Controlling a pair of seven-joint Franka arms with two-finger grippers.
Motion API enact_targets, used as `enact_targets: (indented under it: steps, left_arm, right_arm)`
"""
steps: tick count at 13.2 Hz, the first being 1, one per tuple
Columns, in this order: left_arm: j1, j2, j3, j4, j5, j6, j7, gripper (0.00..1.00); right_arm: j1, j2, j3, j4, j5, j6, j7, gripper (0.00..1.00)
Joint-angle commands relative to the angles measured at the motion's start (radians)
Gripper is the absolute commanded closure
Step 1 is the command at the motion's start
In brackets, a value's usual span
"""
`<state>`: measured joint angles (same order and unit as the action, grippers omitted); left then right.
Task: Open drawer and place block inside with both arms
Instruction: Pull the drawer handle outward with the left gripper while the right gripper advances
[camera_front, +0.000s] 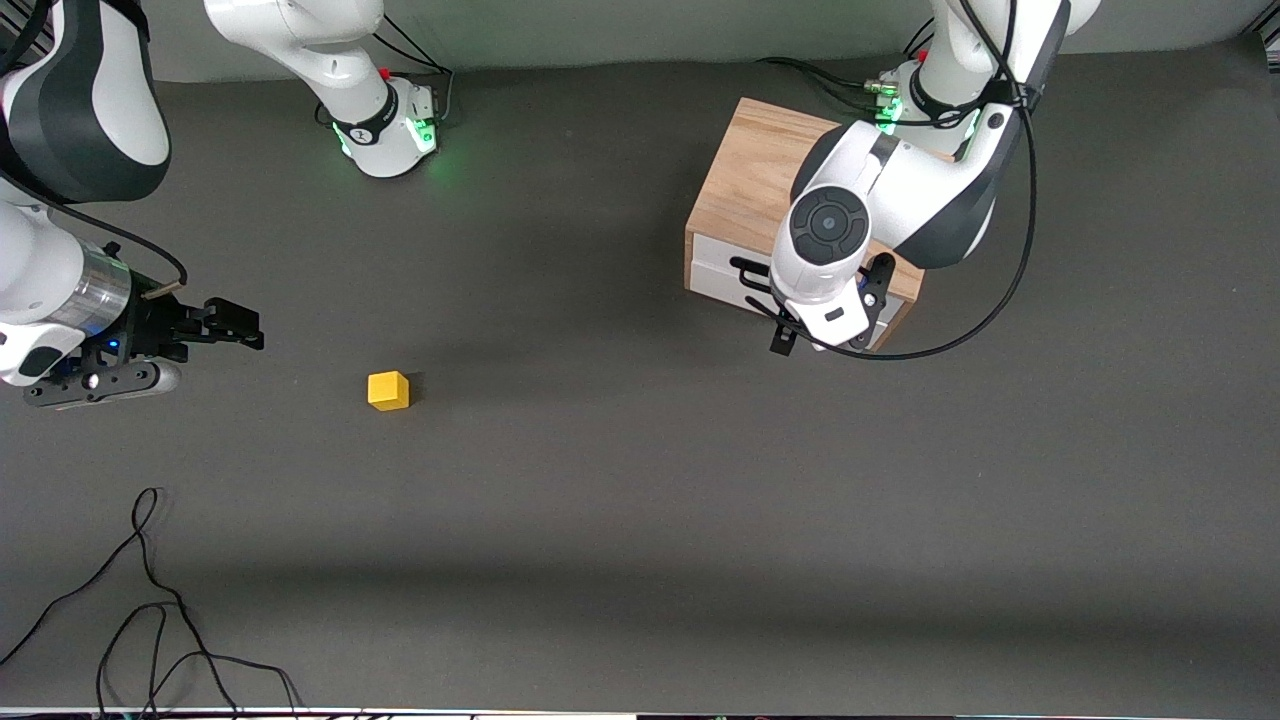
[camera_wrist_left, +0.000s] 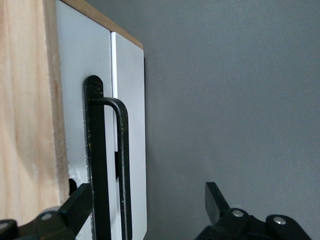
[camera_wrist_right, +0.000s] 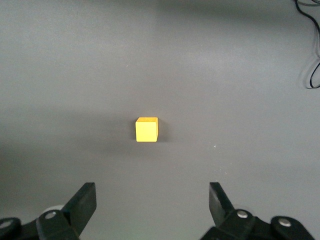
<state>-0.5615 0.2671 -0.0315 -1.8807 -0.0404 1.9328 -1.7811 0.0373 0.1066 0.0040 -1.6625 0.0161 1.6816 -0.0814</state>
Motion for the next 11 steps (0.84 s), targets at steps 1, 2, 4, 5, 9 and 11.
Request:
enact_targets:
  steps: [1, 2, 4, 5, 9, 11]
  left_arm:
    - [-0.011, 0.003, 0.008, -0.014, -0.012, 0.032, -0.02, 0.0]
    - [-0.011, 0.009, 0.008, -0.014, -0.012, 0.034, -0.024, 0.0]
    - [-0.011, 0.02, 0.008, -0.015, -0.024, 0.048, -0.024, 0.0]
    - [-0.011, 0.032, 0.008, -0.017, -0.026, 0.048, -0.024, 0.0]
    - [-0.011, 0.061, 0.008, -0.018, -0.026, 0.048, -0.024, 0.0]
    - [-0.011, 0.073, 0.008, -0.018, -0.026, 0.049, -0.024, 0.0]
  right_arm:
    - [0.006, -0.011, -0.007, -0.008, -0.001, 0.019, -0.024, 0.0]
    - [0.006, -0.01, -0.006, -0.008, -0.001, 0.023, -0.024, 0.0]
    - [0.007, -0.016, -0.006, -0.011, -0.002, 0.017, -0.026, 0.0]
    - [0.007, -0.018, -0.004, -0.011, -0.002, 0.015, -0.026, 0.0]
    - [0.03, -0.018, -0.002, -0.005, -0.004, 0.018, -0.024, 0.0]
    - [0.036, -0.021, -0.002, -0.005, -0.004, 0.018, -0.021, 0.0]
